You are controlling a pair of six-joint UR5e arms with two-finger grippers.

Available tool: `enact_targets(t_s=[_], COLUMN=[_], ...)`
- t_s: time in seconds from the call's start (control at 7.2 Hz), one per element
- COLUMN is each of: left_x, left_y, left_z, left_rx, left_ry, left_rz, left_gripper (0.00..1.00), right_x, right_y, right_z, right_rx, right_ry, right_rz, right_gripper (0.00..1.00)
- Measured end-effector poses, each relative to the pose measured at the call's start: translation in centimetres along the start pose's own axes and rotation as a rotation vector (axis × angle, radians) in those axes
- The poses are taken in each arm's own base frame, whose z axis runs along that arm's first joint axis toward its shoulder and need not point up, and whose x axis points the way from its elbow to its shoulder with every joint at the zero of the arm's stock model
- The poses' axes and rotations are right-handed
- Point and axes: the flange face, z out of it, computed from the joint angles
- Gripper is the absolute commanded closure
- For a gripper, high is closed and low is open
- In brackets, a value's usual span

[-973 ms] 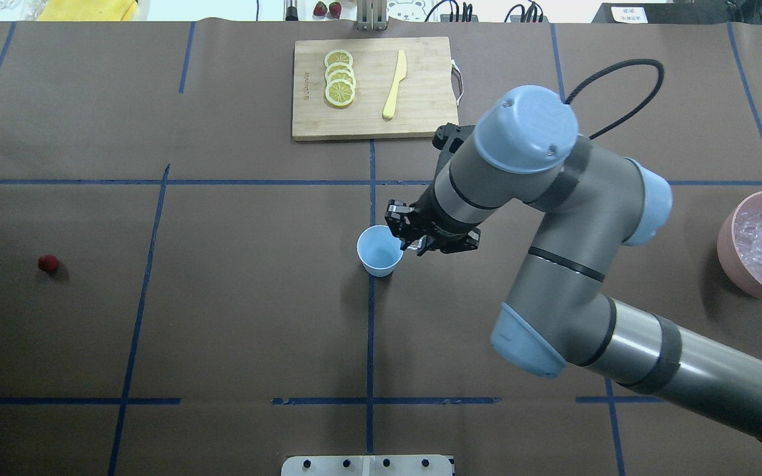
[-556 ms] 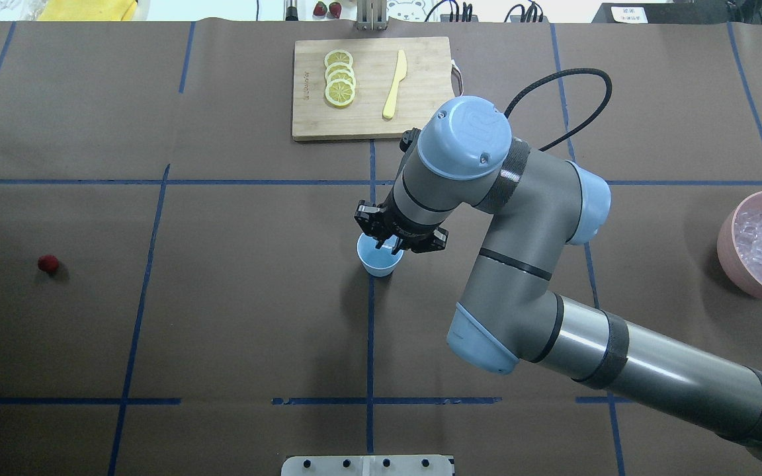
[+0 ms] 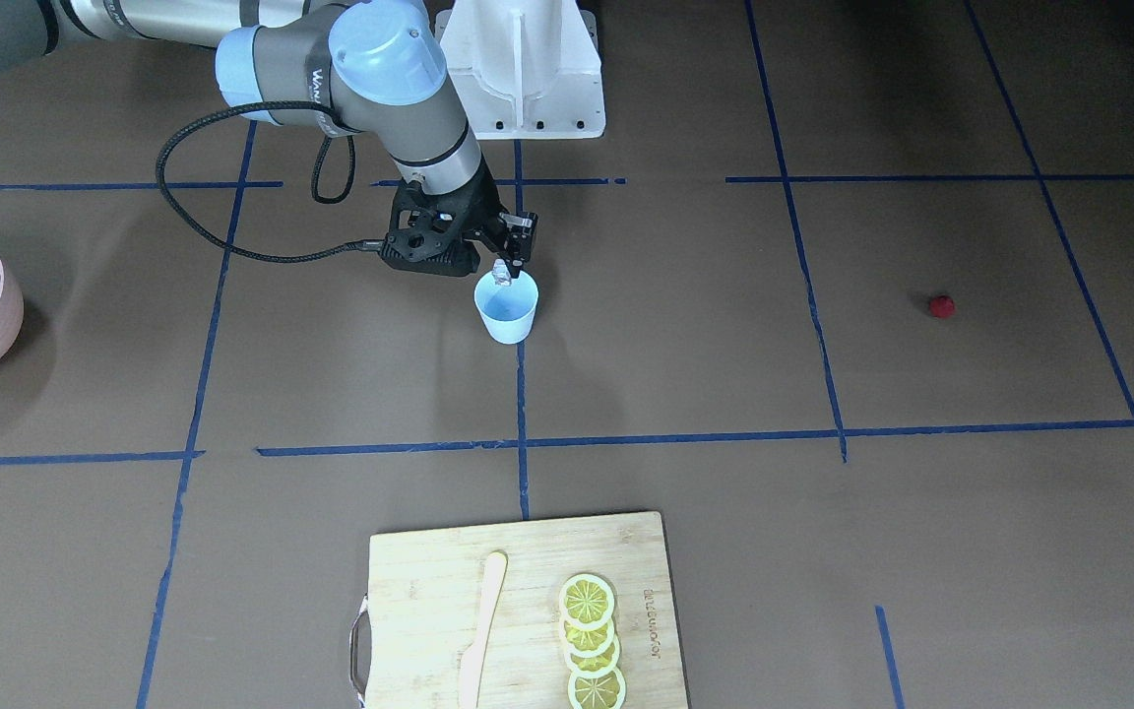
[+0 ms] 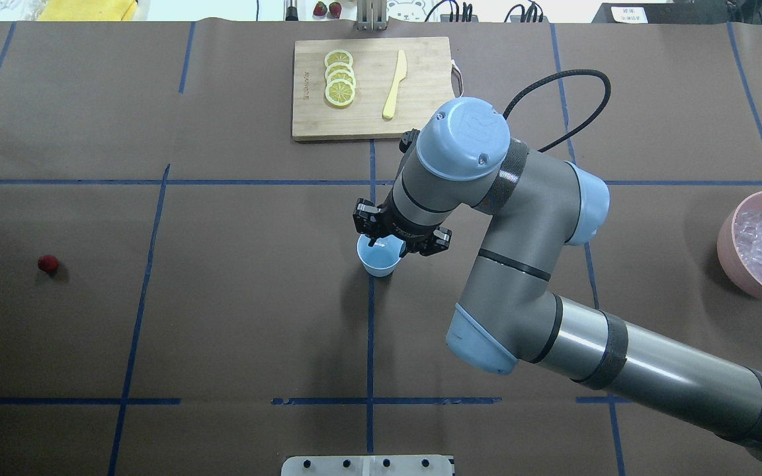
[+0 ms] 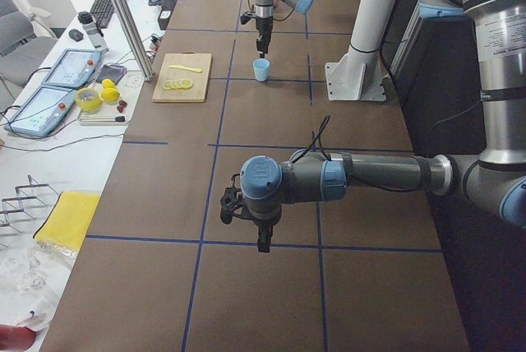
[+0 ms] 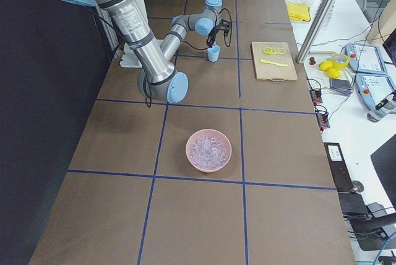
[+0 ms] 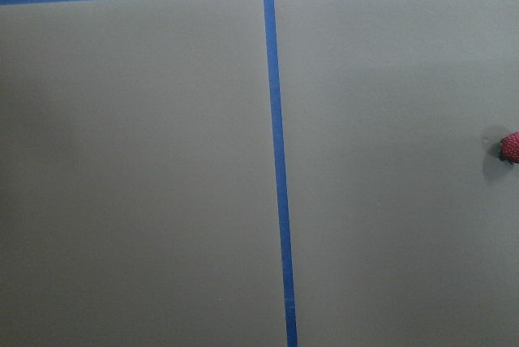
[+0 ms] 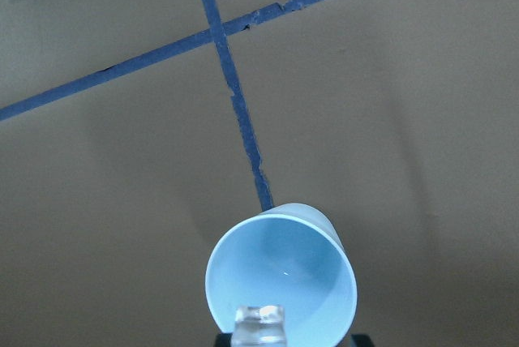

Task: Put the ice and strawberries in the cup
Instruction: 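Open the right gripper to drop the ice cube into the cup, then move the right gripper back into the pink bowl and grasp another ice cube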

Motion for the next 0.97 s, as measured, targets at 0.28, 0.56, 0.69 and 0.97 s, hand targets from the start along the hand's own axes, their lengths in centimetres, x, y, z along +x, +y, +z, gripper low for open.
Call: enact_targets(t_s=[0.28, 0.56, 0.69, 0.97], left_x=[0.00, 0.04, 0.04, 0.05], left_y=[0.00, -0.01, -0.01, -0.01], left_z=[0.00, -0.04, -0.04, -0.04], left_rx=[0.000, 0.001, 0.001, 0.001], left_ry=[0.000, 0.000, 0.000, 0.000], left_rz=[0.001, 0.002, 0.002, 0.001], left_gripper=[0.00, 0.00, 0.00, 0.00], right_x=[0.00, 0.07, 0.09, 0.07], right_y=[-0.01, -0.04, -0.09, -0.14], right_z=[0.03, 0.10, 0.20, -0.08], right_rx=[0.000, 0.000, 0.000, -0.004], right_ry=[0.001, 0.003, 0.004, 0.000], right_rz=[0.002, 0.004, 0.005, 0.000], right_gripper=[0.43, 0.43, 0.43, 0.39])
